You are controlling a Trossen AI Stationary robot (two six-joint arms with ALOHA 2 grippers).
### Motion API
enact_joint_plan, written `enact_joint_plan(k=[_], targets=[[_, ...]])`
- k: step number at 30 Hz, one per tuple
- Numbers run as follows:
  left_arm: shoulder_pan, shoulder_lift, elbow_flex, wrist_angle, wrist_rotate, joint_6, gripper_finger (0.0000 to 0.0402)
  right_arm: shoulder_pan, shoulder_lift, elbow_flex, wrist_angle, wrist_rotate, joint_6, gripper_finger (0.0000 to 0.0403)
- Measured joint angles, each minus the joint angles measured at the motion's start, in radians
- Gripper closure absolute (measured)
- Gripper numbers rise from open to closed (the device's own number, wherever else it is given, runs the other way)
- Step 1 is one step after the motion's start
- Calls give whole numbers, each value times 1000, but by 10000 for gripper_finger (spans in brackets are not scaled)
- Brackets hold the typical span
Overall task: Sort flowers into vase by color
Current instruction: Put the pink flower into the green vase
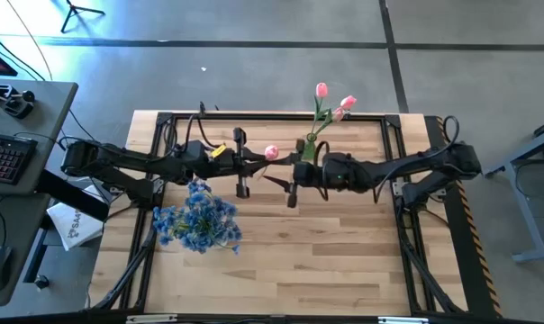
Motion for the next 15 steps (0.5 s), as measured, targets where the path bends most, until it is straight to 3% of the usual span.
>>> enact_joint_plan(k=[9,15], targets=[[-10,1,0,-15,0,4,385,-1,-11,3,-30,40,21,388],[-14,-5,0,-117,-13,18,318,0,-30,3,-109,127,42,398]])
